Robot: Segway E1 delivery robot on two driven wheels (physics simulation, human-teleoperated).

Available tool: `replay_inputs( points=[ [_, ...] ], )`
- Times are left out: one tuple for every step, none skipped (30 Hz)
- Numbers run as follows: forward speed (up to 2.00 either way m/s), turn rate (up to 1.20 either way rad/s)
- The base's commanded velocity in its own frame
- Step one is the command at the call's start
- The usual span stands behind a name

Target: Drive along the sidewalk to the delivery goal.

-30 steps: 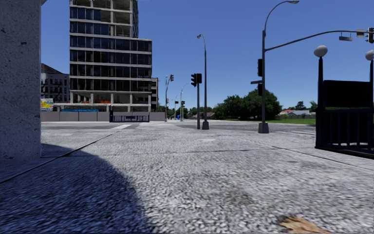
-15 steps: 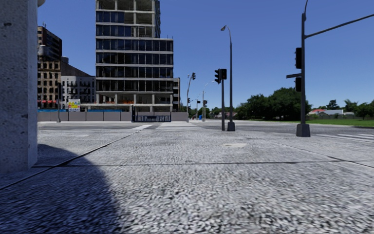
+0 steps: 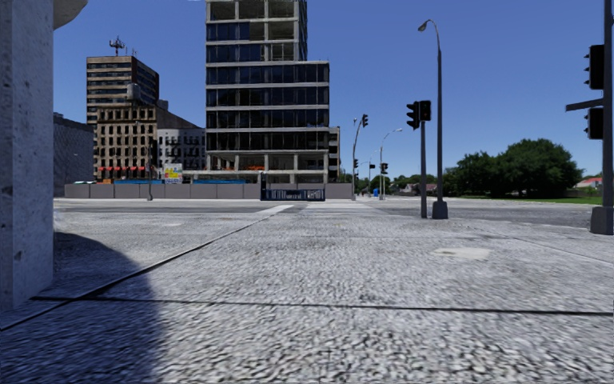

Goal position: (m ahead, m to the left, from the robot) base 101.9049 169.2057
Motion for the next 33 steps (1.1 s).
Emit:
replay_inputs(
  points=[
    [2.0,0.44],
    [2.0,0.44],
    [2.0,0.44],
    [2.0,0.44],
    [2.0,0.44],
    [2.0,0.44],
    [2.0,0.44],
    [2.0,0.44],
    [2.0,0.44],
    [2.0,0.44],
    [2.0,0.44],
    [2.0,0.44],
    [2.0,0.44],
    [2.0,0.44],
    [2.0,0.44],
    [2.0,0.44],
    [2.0,0.44],
    [2.0,0.44],
    [2.0,0.44],
    [2.0,0.44],
    [2.0,0.44],
    [2.0,0.44],
    [2.0,0.44],
    [2.0,0.44],
    [2.0,0.44],
    [2.0,0.44],
    [2.0,0.44],
    [2.0,0.44],
    [2.0,0.44],
    [2.0,0.44],
    [2.0,0.44],
    [2.0,0.44],
    [2.0,0.44]
  ],
)
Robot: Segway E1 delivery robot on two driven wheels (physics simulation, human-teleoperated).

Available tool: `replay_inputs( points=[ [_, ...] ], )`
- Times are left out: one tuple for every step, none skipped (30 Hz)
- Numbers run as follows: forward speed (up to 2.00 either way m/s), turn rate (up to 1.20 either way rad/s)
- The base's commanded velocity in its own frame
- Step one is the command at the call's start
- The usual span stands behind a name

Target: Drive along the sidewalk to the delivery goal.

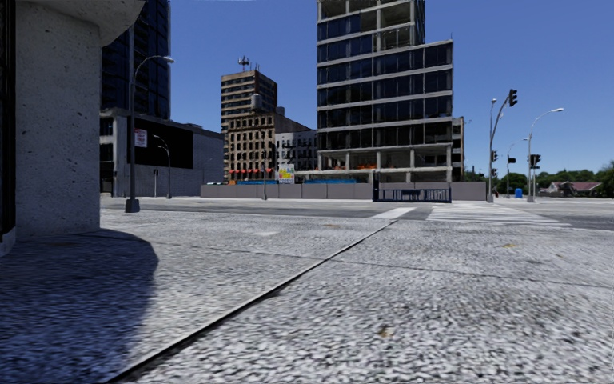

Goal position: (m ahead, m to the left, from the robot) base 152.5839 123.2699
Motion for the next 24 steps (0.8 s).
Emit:
replay_inputs(
  points=[
    [2.0,0.44],
    [2.0,0.44],
    [2.0,0.44],
    [2.0,0.44],
    [2.0,0.45],
    [2.0,0.45],
    [2.0,0.45],
    [2.0,0.45],
    [2.0,0.45],
    [2.0,0.46],
    [2.0,0.46],
    [2.0,0.46],
    [2.0,0.46],
    [2.0,0.46],
    [2.0,0.46],
    [2.0,0.46],
    [2.0,0.46],
    [2.0,0.46],
    [2.0,0.46],
    [2.0,0.46],
    [2.0,0.46],
    [2.0,0.46],
    [2.0,0.47],
    [2.0,0.47]
  ],
)
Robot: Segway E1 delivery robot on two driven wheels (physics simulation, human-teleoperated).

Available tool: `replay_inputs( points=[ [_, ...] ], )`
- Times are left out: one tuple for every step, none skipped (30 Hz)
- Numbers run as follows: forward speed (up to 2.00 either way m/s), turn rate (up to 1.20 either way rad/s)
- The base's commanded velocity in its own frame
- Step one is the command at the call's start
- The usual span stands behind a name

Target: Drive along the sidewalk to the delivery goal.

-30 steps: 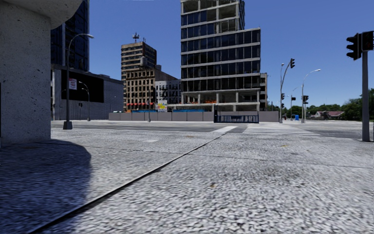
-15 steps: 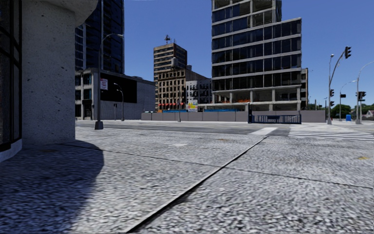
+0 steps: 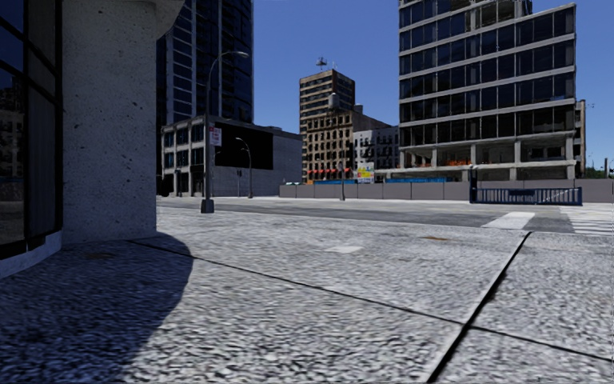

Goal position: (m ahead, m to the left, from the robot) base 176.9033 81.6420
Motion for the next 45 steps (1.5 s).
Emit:
replay_inputs(
  points=[
    [2.0,0.47],
    [2.0,0.47],
    [2.0,0.47],
    [2.0,0.48],
    [2.0,0.48],
    [2.0,0.48],
    [2.0,0.48],
    [2.0,0.48],
    [2.0,0.46],
    [2.0,0.38],
    [2.0,0.38],
    [2.0,0.0],
    [2.0,0.0],
    [2.0,0.0],
    [2.0,0.0],
    [2.0,0.0],
    [2.0,0.0],
    [2.0,0.0],
    [2.0,0.0],
    [2.0,0.01],
    [2.0,0.17],
    [2.0,0.17],
    [2.0,0.27],
    [2.0,0.3],
    [2.0,0.31],
    [2.0,0.31],
    [2.0,0.31],
    [2.0,0.31],
    [2.0,0.31],
    [2.0,0.31],
    [2.0,0.31],
    [2.0,0.31],
    [2.0,0.31],
    [2.0,0.31],
    [2.0,0.31],
    [2.0,0.31],
    [2.0,0.31],
    [2.0,0.31],
    [2.0,0.31],
    [2.0,0.31],
    [2.0,0.31],
    [2.0,0.31],
    [2.0,0.31],
    [2.0,0.31],
    [2.0,0.31]
  ],
)
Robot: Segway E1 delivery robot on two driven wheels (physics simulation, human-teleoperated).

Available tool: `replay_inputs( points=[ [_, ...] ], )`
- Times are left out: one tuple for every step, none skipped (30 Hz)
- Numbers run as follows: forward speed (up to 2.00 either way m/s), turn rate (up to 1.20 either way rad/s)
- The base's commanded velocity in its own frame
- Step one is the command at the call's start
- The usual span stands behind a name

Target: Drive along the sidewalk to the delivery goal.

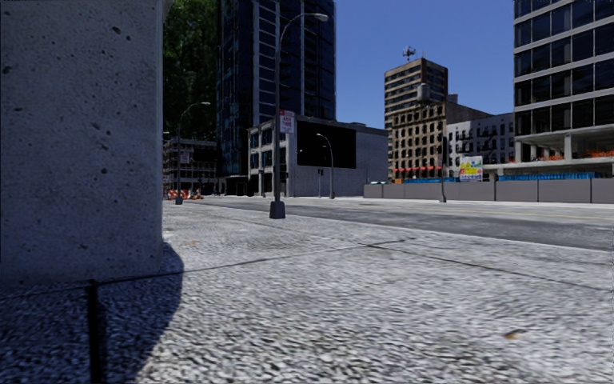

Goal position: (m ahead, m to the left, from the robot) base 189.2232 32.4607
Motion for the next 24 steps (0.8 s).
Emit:
replay_inputs(
  points=[
    [2.0,0.31],
    [2.0,0.31],
    [2.0,0.31],
    [2.0,0.31],
    [2.0,0.31],
    [2.0,0.31],
    [2.0,0.31],
    [2.0,0.31],
    [2.0,0.31],
    [2.0,0.31],
    [2.0,0.31],
    [2.0,0.31],
    [2.0,0.31],
    [2.0,0.31],
    [2.0,0.31],
    [2.0,0.31],
    [2.0,0.31],
    [2.0,0.31],
    [2.0,0.31],
    [2.0,0.31],
    [2.0,0.31],
    [2.0,0.31],
    [2.0,0.31],
    [2.0,0.31]
  ],
)
